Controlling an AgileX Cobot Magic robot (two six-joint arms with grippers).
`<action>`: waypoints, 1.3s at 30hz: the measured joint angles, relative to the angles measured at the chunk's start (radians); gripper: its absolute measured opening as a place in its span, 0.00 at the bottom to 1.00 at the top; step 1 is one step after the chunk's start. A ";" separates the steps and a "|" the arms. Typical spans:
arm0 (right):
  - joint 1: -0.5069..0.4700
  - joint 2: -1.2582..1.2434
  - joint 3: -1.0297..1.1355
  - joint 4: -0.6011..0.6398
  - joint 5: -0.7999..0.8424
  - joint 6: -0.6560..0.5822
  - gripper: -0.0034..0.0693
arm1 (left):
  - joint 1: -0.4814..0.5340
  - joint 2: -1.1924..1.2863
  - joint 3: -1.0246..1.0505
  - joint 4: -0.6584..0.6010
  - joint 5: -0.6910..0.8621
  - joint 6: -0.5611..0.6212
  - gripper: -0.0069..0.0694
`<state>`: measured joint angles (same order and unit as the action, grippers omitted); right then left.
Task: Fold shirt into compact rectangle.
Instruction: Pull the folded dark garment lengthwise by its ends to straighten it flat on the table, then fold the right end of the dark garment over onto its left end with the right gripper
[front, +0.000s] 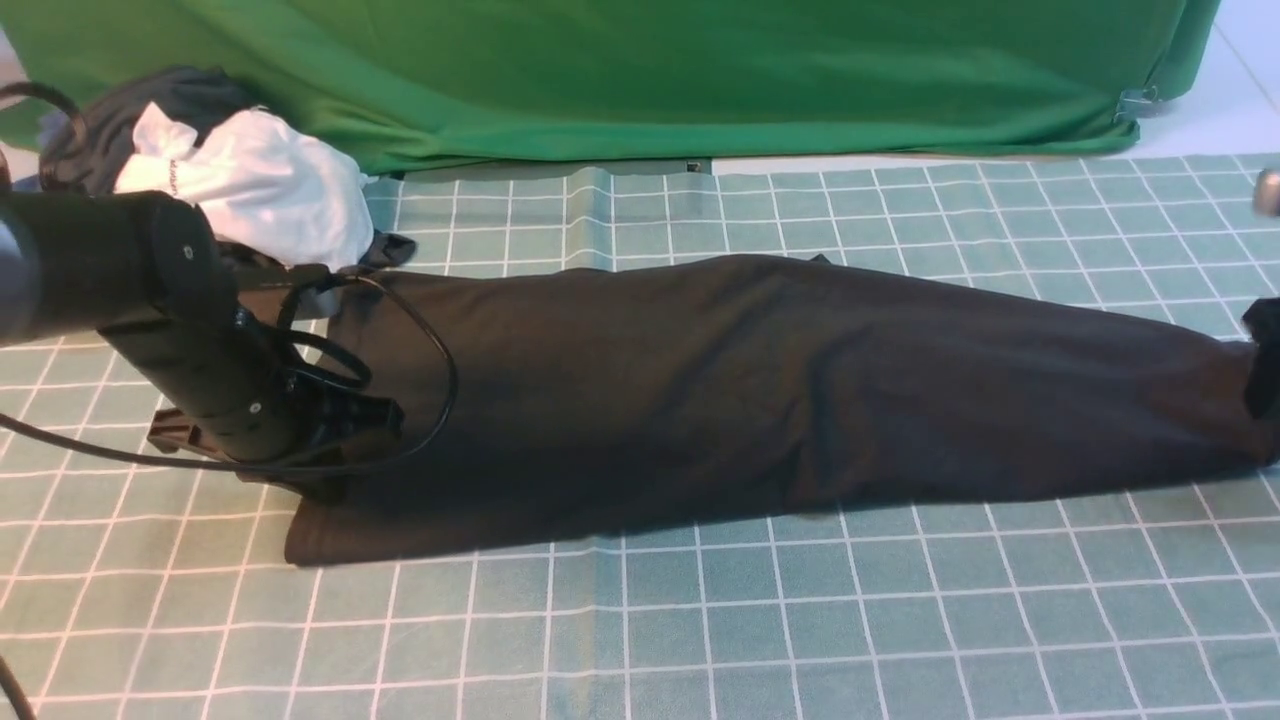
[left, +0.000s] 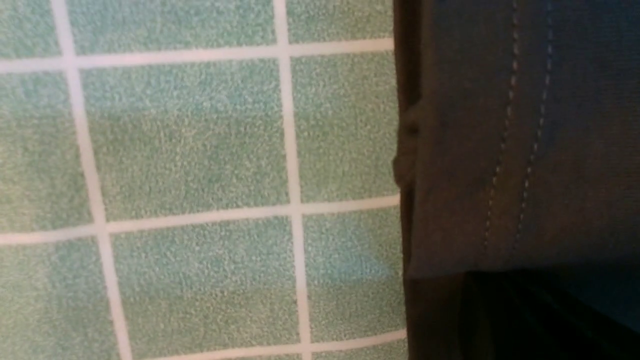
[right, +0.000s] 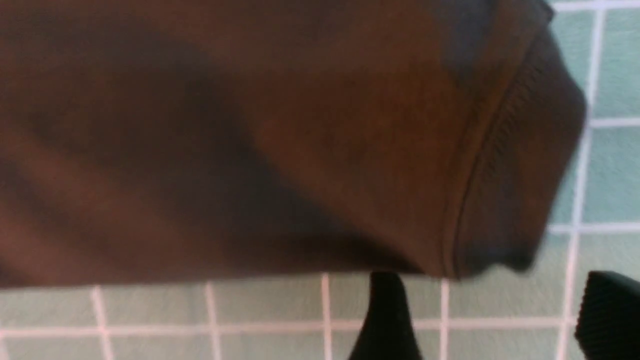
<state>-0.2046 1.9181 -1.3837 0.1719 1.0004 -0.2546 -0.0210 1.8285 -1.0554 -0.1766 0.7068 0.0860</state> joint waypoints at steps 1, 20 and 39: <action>0.000 0.012 0.000 0.000 -0.007 -0.002 0.70 | 0.000 0.001 -0.001 0.000 0.001 0.000 0.09; 0.002 0.071 -0.040 -0.172 0.077 -0.008 0.19 | 0.000 0.005 -0.006 -0.001 0.001 0.000 0.09; 0.002 0.077 -0.218 -0.077 0.152 0.112 0.97 | 0.000 -0.247 -0.017 -0.007 0.083 0.000 0.10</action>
<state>-0.2028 1.9954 -1.6018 0.0949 1.1523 -0.1429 -0.0210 1.5811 -1.0725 -0.1841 0.7900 0.0860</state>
